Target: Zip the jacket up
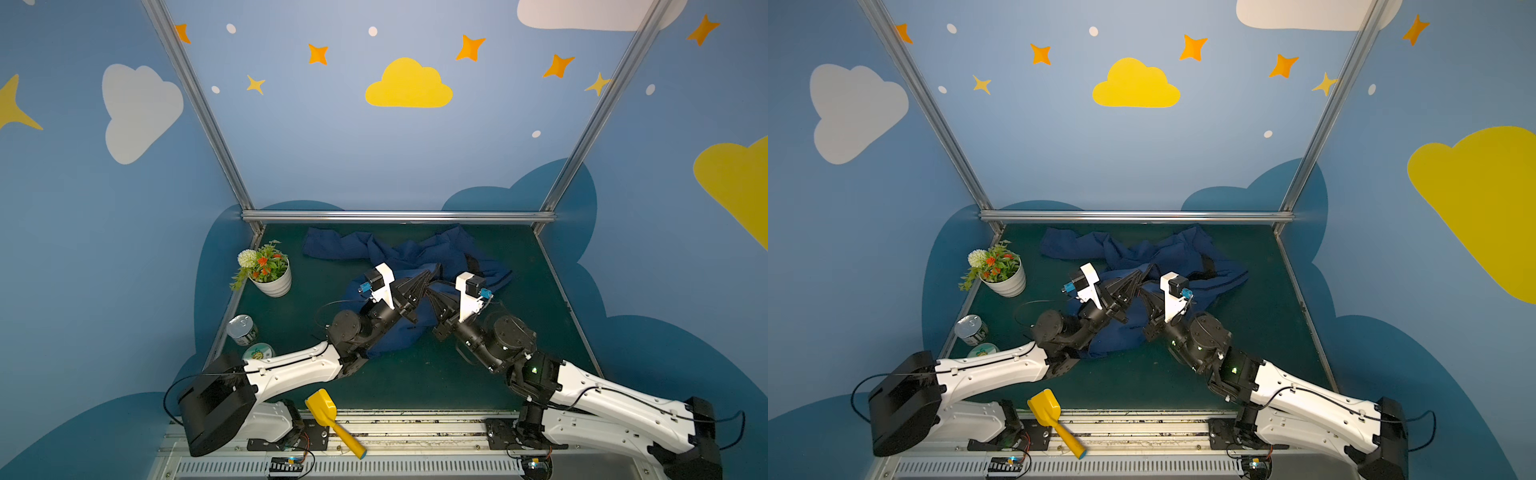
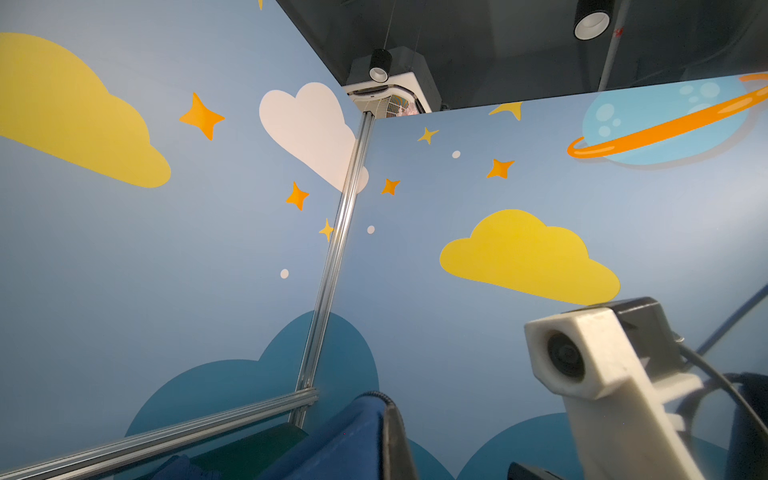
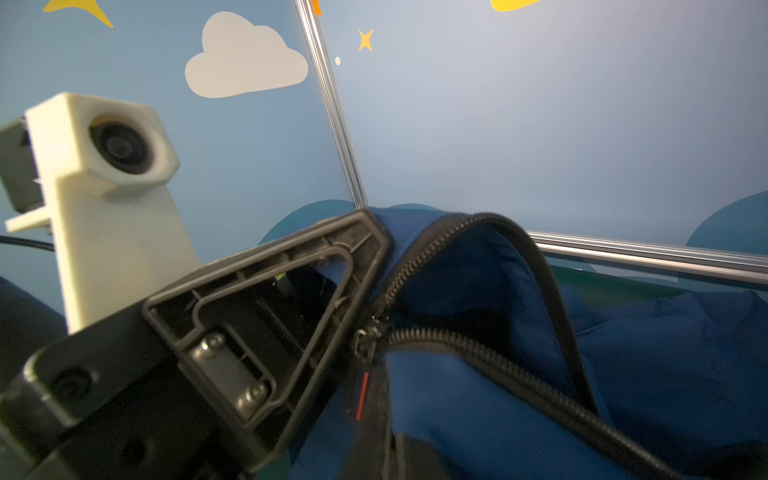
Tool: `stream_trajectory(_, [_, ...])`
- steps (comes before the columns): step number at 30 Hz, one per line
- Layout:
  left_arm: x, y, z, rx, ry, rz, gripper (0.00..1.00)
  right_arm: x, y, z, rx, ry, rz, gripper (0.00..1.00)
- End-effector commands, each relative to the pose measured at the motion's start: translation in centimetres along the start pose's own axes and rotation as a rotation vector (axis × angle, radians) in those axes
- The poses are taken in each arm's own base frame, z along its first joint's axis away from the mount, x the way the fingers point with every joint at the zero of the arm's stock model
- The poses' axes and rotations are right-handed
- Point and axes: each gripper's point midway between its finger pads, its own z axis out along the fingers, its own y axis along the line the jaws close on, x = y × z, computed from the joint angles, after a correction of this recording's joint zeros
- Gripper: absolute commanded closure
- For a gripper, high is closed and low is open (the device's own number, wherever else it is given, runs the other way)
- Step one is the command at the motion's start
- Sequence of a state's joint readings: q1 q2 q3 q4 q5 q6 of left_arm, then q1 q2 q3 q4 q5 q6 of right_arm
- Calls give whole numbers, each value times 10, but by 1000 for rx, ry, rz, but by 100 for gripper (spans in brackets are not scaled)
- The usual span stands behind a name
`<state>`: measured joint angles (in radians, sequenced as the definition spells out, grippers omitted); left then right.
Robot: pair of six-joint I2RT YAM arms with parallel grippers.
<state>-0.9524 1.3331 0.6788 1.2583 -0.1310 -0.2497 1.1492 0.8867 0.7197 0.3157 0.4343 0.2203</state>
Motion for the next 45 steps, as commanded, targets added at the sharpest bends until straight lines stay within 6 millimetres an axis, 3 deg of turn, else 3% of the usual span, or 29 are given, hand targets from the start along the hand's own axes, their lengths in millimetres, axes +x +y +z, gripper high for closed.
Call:
stream_trajectory(1, [-18,-8,0,26,-57,5,97,-31,6,-4,-12,-76,26,100])
stream_trajectory(45, [-23,0,-8,-60,-65,188,97,-52,-3,-13,22,-154,102,100])
